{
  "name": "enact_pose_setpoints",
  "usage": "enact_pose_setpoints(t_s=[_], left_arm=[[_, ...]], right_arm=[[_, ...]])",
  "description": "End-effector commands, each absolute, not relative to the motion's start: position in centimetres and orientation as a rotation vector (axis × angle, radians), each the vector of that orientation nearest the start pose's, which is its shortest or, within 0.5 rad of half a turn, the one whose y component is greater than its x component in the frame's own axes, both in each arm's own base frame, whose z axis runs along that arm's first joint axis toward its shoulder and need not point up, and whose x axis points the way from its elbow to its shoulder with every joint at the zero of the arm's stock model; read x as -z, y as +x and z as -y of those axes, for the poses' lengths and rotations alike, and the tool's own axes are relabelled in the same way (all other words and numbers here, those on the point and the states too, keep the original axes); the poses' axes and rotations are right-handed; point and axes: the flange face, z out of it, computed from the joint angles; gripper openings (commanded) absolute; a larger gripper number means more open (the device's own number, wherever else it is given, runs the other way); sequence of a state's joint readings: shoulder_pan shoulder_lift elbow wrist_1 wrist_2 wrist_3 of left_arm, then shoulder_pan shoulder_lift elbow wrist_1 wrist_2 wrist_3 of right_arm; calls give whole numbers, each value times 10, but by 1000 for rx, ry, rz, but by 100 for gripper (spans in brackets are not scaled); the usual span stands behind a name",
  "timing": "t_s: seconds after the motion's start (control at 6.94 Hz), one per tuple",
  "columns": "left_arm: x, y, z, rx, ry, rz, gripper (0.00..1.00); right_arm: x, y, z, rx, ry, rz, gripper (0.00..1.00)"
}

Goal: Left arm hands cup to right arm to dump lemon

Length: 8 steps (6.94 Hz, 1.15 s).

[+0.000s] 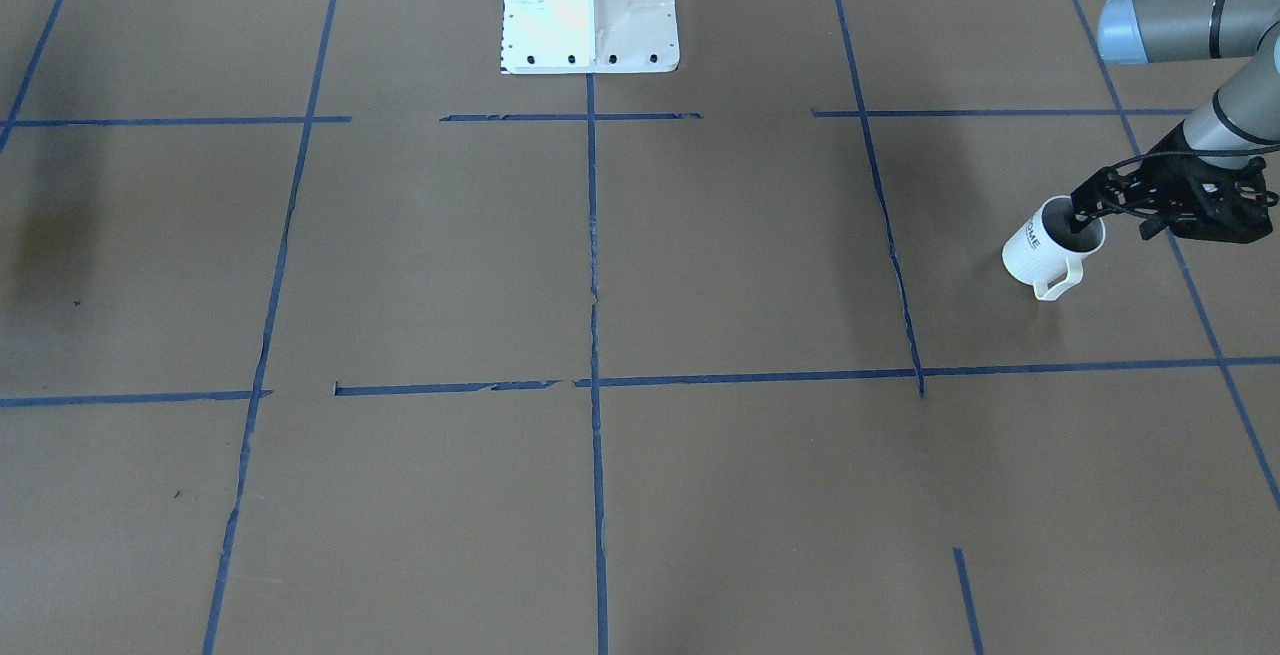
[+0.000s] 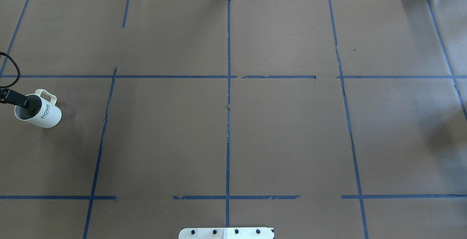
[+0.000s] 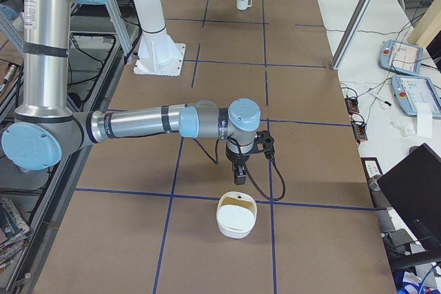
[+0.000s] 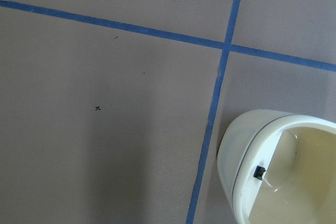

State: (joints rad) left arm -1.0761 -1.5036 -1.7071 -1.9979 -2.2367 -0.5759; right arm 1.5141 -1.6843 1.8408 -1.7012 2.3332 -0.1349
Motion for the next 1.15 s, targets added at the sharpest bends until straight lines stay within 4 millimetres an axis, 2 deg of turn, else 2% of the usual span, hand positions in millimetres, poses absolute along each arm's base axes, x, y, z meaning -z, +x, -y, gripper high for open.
enact_pose_setpoints(t_s=[0.0, 0.29, 0.43, 0.58, 0.72, 0.86, 1.01], left_arm=[[-579, 170, 463, -68, 68, -807, 7], [-574, 168, 463, -70, 79, -808, 0], [-569, 167, 463, -72, 90, -809, 0], [-555, 165, 461, -76, 109, -818, 0], [-545, 165, 463, -79, 124, -825, 0], [-536, 165, 469, -65, 105, -815, 0], [-503, 173, 485, -44, 72, -803, 0]], right_arm=[[-593, 39, 444, 192, 55, 762, 100], [-593, 39, 444, 202, 61, 760, 100], [-589, 39, 445, 213, 76, 761, 100], [-588, 39, 445, 205, 83, 761, 100], [-575, 39, 445, 230, 115, 761, 100], [-552, 39, 444, 238, 156, 757, 100], [-537, 36, 444, 257, 186, 759, 100]])
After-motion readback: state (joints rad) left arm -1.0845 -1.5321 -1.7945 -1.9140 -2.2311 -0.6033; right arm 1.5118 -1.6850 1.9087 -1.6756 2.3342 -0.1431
